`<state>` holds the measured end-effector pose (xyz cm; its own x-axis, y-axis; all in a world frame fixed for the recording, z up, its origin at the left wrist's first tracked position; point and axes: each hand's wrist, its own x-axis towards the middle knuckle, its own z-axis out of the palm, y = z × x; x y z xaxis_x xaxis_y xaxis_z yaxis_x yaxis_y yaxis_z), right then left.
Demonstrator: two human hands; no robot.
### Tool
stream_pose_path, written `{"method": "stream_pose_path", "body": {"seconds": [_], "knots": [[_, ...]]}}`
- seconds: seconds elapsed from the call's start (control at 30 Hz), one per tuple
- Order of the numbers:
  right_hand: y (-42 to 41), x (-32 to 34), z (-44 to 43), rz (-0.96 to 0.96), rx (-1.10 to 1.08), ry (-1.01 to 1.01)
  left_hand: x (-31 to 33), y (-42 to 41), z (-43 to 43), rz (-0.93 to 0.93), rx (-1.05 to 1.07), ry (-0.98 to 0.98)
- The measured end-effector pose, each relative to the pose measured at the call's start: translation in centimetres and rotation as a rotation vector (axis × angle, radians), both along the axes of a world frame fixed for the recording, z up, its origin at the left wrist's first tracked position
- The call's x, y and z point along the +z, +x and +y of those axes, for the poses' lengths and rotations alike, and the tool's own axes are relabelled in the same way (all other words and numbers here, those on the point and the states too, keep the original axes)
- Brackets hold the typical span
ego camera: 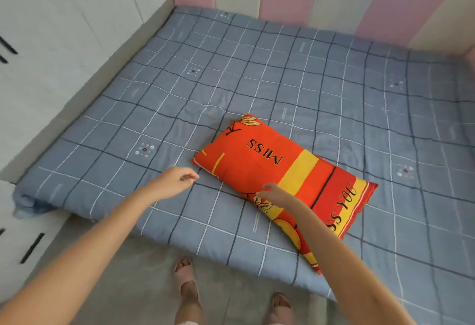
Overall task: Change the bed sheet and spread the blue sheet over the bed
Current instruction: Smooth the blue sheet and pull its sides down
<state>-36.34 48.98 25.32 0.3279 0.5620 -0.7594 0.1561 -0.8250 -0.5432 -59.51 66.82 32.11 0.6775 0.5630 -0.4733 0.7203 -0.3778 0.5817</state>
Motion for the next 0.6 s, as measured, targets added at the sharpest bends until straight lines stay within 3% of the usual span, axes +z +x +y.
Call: {"method": "stream_pose_path", "body": {"seconds": [0.17,0.27,0.37,0.53,0.6], "knots": [[-1.6,-3.5,-0.3,-0.007,-0.424,-0.044,-1.0,4.7,5.9,-0.072,-0.186,0.0],[-2.4,-5.8,-0.8,0.015,-0.533,-0.127,-1.6,8.3,7.4,-0.14,-0.214,-0.096],[-1.7,-7.8,-0.7,-0.046,-0.614,-0.158,-3.9,11.0,8.2,-0.132,-0.301,-0.039],[1.3,-10.5,2.0,-0.136,-0.743,-0.254,-10.2,14.1,10.8,0.057,-0.476,0.141],[3.5,-12.8,3.0,-0.203,-0.632,-0.286,-13.0,16.1,12.3,0.16,-0.577,0.204]]}}
